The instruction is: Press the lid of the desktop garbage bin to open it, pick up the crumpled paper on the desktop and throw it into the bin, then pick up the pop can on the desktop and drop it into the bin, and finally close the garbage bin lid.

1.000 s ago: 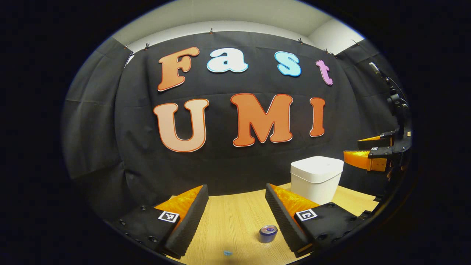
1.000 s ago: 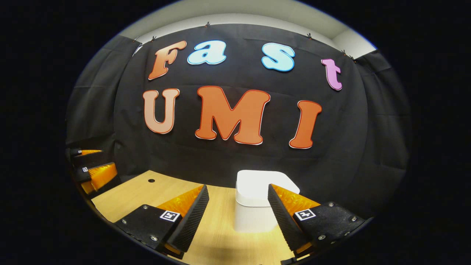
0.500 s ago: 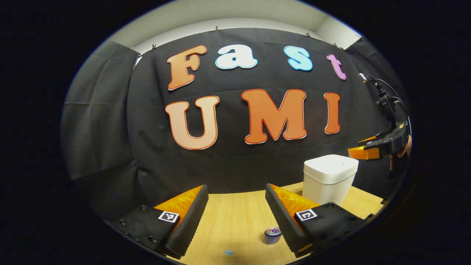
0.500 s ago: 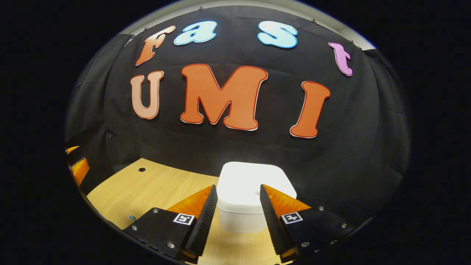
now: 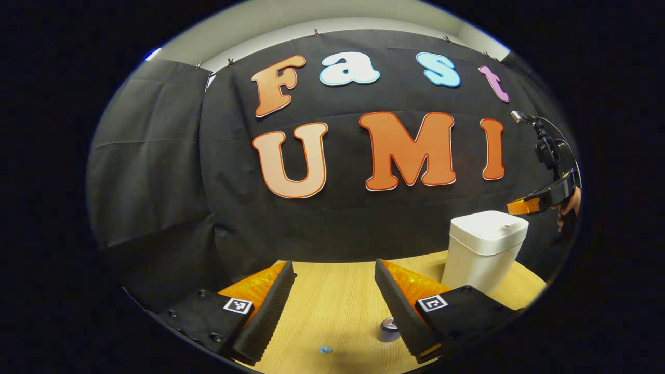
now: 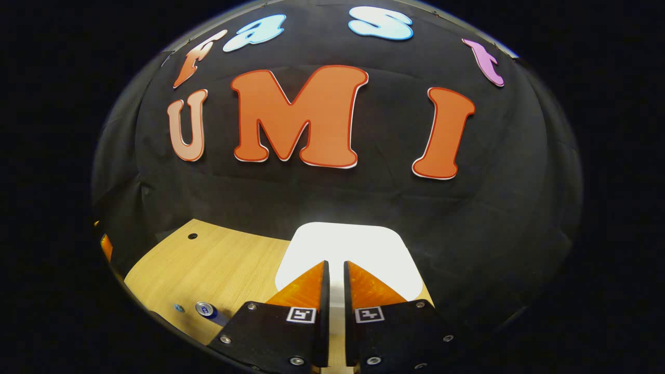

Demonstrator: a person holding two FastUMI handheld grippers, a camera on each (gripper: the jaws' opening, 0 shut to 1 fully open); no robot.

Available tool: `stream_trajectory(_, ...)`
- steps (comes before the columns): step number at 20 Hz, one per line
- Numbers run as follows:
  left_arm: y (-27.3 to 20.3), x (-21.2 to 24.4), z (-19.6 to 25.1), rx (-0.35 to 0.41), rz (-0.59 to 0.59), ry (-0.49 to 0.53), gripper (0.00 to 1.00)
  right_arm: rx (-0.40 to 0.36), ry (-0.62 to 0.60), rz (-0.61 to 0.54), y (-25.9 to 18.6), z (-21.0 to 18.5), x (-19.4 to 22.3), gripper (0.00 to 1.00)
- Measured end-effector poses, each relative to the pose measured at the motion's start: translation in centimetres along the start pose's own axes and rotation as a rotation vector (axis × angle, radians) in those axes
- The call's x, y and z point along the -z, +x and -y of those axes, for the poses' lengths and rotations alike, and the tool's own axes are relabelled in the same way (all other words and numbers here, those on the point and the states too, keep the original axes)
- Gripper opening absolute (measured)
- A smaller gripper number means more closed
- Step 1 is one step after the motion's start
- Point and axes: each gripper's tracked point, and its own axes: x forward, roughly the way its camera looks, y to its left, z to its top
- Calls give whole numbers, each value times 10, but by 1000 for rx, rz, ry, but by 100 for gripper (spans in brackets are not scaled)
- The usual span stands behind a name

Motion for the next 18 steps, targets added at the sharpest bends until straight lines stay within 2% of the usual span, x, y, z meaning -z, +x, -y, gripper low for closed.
stream_trajectory(2, -1, 4, -1, -24, -13, 1, 99, 2, 6, -23, 10, 4, 8, 5)
stream_trajectory(4, -1, 8, -1, -43, -27, 5, 96, -8, 13, -40, 19, 6, 14, 2)
stream_trajectory(5, 0, 9, -1, -48, -33, 7, 99, -6, 13, -45, 23, 8, 17, 1)
stream_trajectory(7, -1, 10, 0, -57, -42, 14, 99, 5, 12, -53, 29, 12, 20, 1)
stream_trajectory(10, 1, 12, 3, -65, -50, 20, 99, -21, 8, -94, 35, 7, 32, 1)
stream_trajectory(12, 2, 13, 4, -64, -59, 26, 99, -26, 4, -78, 37, 7, 30, 1)
stream_trajectory(16, 3, 13, 8, -56, -70, 37, 99, -27, 46, -107, 37, 6, 34, 1)
stream_trajectory(18, 6, 12, 14, -47, -68, 42, 99, -16, 17, -118, 38, 5, 36, 1)
